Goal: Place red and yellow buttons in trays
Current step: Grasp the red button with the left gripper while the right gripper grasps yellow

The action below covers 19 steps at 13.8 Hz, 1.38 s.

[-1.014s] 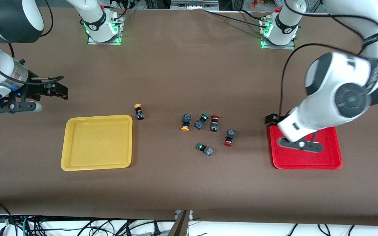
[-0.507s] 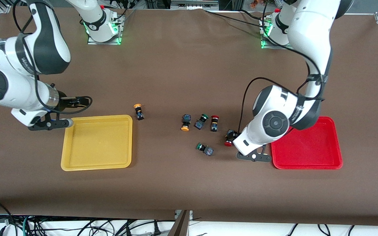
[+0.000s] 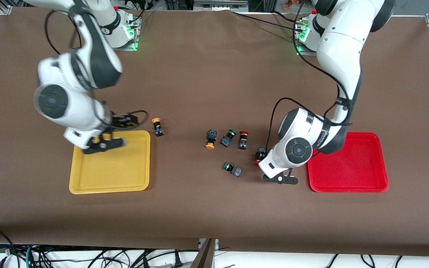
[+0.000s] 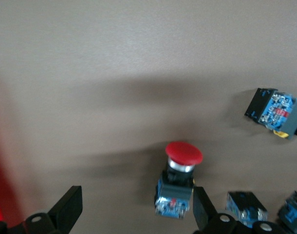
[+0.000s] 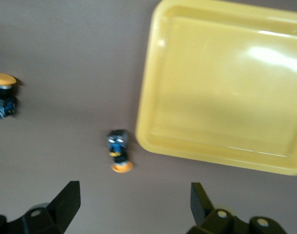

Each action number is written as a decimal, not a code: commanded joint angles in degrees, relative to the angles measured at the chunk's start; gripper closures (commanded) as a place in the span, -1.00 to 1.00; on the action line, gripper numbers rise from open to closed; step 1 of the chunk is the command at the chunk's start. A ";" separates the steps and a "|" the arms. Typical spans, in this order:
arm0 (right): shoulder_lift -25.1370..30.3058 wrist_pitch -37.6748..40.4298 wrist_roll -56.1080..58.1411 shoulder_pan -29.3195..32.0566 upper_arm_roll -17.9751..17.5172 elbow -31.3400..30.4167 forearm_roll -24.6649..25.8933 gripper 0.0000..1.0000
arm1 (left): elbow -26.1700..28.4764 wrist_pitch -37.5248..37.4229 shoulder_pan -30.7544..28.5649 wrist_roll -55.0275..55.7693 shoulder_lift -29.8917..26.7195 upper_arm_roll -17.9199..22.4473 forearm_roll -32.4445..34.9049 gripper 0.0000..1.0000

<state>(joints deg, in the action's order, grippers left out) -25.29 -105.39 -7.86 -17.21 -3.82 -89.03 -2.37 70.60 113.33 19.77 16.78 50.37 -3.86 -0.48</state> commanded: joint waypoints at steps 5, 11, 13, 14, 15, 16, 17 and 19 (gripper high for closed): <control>-6.78 -12.88 -6.11 -6.43 0.40 -4.47 -1.05 -1.00 | 2.08 4.70 2.12 0.18 1.57 0.43 0.48 -1.00; -7.23 -21.33 -5.85 -6.43 0.48 -11.41 -0.26 -1.00 | 4.37 7.16 2.21 -0.43 2.01 0.43 0.65 -0.35; -6.96 -24.40 -6.02 -6.43 0.48 -15.01 -0.44 -1.00 | 4.37 7.17 2.29 -0.35 1.83 0.43 0.57 0.53; -6.96 -26.25 -6.02 -6.43 0.48 -16.77 -0.70 -1.00 | 4.37 6.99 2.30 -0.43 1.66 0.43 0.57 0.88; -6.87 -28.27 -6.11 -6.43 0.48 -18.44 -0.79 -0.99 | 4.29 6.65 2.03 -0.43 1.48 0.43 0.48 1.00; -6.79 -29.77 -6.11 -6.43 0.48 -19.67 -0.79 -0.99 | 4.29 6.55 1.51 -0.43 1.22 0.43 0.48 1.00; -6.35 -30.56 -6.11 -6.43 0.48 -20.90 -0.79 -0.99 | 4.20 6.38 0.90 -0.61 0.78 0.52 0.48 1.00; -5.91 -31.19 -6.11 -6.43 0.48 -21.88 -0.79 -0.92 | 3.85 4.37 -2.78 -2.88 -2.02 0.43 0.22 1.00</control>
<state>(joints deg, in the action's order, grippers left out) -33.99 -135.14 -13.70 -23.50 -3.50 -107.51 -2.44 73.82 119.70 20.47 16.55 51.93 -3.16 -0.39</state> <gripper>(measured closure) 0.013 0.621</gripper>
